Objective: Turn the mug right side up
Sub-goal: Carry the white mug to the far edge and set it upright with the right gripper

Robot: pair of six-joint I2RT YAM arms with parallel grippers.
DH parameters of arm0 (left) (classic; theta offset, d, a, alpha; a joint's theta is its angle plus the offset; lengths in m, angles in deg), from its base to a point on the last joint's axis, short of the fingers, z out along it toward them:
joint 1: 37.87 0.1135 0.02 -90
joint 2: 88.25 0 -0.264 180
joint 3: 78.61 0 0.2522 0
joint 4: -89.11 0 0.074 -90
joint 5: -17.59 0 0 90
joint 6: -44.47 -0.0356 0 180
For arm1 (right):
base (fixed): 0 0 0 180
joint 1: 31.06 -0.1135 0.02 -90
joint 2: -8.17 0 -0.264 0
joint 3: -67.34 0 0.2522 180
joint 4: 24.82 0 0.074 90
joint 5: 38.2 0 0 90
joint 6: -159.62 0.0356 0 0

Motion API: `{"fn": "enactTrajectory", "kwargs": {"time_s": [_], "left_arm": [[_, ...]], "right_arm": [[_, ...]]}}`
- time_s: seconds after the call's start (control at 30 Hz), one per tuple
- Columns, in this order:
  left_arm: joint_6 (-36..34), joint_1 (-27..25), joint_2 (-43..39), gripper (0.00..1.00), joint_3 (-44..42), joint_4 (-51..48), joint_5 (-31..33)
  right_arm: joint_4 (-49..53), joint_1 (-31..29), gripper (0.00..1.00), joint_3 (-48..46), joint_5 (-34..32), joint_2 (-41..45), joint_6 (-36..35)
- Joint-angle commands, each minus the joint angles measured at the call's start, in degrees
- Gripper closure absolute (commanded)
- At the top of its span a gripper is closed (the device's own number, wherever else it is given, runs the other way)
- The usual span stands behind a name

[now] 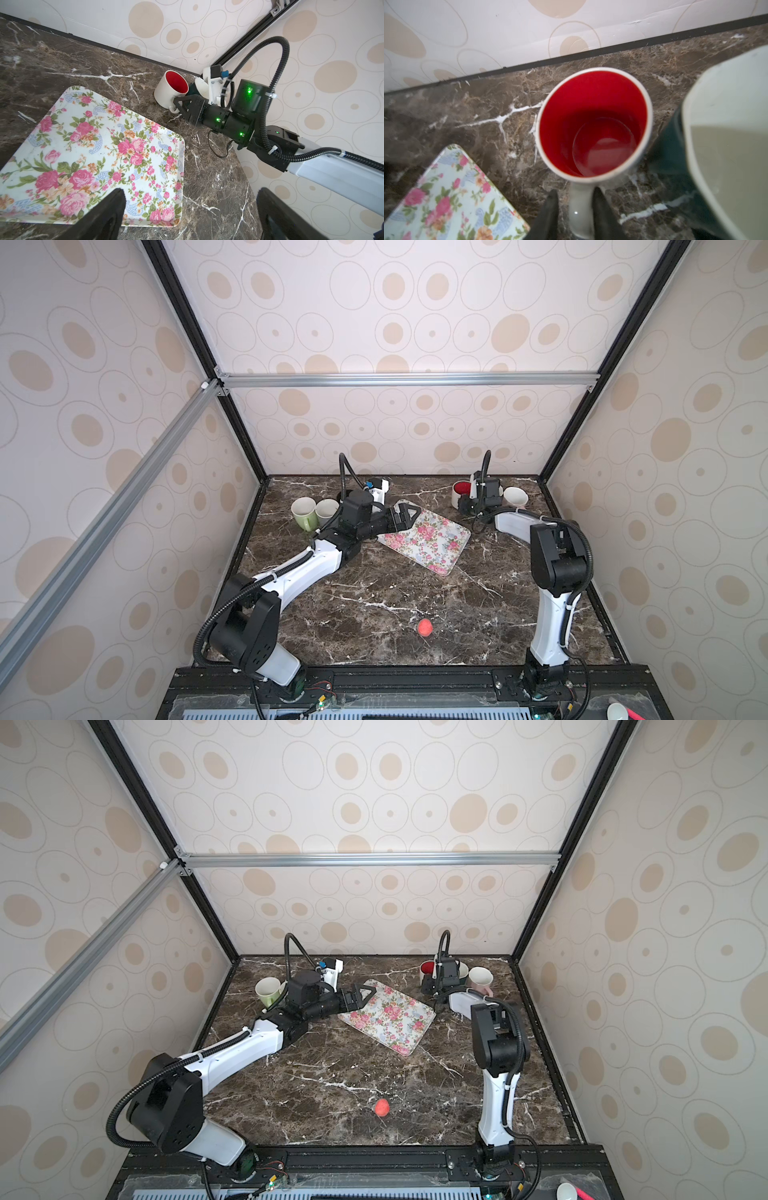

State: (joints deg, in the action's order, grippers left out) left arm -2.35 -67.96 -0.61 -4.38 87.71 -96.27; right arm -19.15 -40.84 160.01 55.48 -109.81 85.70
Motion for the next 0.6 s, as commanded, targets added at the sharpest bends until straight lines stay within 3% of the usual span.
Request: {"fn": "enactTrajectory", "kwargs": {"time_s": [0.0,0.07,0.27,0.3,0.43,0.57], "left_arm": [[-2.65,0.61,-1.59,0.02,0.88,-1.51,1.07],[-3.79,0.64,-1.76,0.02,0.88,-2.19,2.26],[-6.01,0.86,-2.6,0.02,-0.66,-1.92,6.04],[-6.69,0.92,-2.86,0.02,-1.07,-1.98,7.6],[-12.63,1.08,-4.99,0.02,-5.28,0.63,19.02],[-21.82,1.04,-7.27,0.02,-11.24,6.58,35.34]], "right_arm": [[-4.7,0.11,0.37,-0.7,3.31,0.93,-1.12],[-6.13,0.11,0.26,-2.23,3.21,2.37,-1.62],[-6.36,0.11,0.15,-5.37,3.14,7.78,-3.24],[-6.22,0.11,0.05,-5.95,3.72,8.99,-3.55],[-8.25,-0.15,0.0,-10.24,2.8,14.07,-4.98],[-10.68,-0.19,0.0,-16.65,-0.5,20.11,-6.78]]}}
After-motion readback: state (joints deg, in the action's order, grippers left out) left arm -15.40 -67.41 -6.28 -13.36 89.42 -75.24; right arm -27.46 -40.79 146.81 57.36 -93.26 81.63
